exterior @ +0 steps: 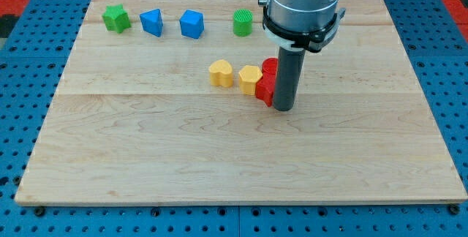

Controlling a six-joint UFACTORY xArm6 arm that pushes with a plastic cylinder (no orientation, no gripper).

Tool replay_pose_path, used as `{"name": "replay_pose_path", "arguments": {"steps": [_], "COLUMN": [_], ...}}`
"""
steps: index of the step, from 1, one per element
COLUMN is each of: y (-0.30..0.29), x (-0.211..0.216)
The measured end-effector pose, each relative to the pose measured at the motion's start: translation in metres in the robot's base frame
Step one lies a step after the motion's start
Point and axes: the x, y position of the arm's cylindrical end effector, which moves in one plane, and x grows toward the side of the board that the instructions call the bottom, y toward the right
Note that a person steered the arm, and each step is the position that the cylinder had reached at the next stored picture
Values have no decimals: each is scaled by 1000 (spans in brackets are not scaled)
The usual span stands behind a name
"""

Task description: Slide the group of blocks closer to the green circle

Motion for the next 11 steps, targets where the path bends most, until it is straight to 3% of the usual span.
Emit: {"name": "replay_pose_path", "arguments": {"steps": [2, 3, 4, 5, 6, 7, 8, 9, 10, 11], "y": [-28, -33, -106, -131, -130, -121, -170, -295, -335, -332], "x": [-7, 28, 25, -32, -54, -49, -57, -88, -138, -193]}}
